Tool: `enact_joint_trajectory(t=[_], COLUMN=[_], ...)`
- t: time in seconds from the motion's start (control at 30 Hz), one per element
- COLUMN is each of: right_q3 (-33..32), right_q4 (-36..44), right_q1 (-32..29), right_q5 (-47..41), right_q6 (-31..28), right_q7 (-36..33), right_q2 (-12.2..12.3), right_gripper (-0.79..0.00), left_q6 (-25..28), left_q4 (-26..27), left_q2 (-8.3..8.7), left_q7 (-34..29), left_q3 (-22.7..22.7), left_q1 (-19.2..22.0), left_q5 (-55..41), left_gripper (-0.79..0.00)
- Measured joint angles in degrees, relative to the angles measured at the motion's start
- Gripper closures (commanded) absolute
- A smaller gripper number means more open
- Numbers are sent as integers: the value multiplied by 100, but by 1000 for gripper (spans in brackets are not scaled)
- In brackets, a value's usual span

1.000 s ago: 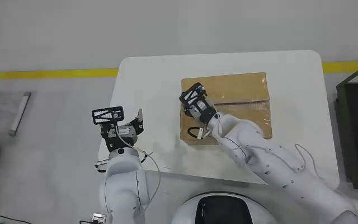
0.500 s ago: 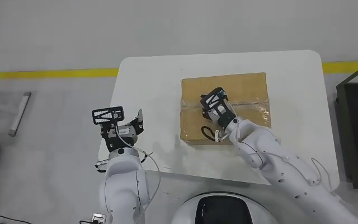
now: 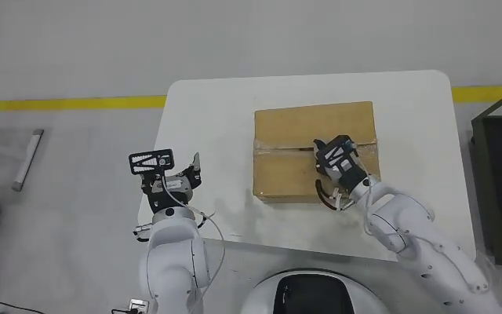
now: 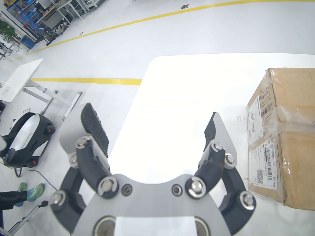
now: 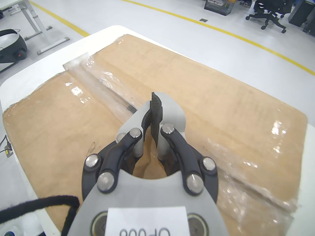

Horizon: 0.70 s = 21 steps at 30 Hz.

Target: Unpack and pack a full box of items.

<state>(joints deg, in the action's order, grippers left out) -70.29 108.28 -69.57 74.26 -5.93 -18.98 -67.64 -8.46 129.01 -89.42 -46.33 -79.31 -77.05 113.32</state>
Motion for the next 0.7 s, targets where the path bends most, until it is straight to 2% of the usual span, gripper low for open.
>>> enact_joint_trajectory(t=[0.4, 0.7], right_q3=[-1167, -1768], right_q4=[472, 516], right_q1=[-679, -874], right_q5=[-849, -1248], right_q6=[-161, -233], right_q7=[35, -69], right_q2=[92, 131], right_gripper=[0, 0], left_q6=[0, 0], left_q4=[0, 0], left_q2=[0, 0], left_q7=[0, 0], left_q3=[0, 0], left_q1=[0, 0], left_q5=[0, 0], left_gripper=[-785, -785])
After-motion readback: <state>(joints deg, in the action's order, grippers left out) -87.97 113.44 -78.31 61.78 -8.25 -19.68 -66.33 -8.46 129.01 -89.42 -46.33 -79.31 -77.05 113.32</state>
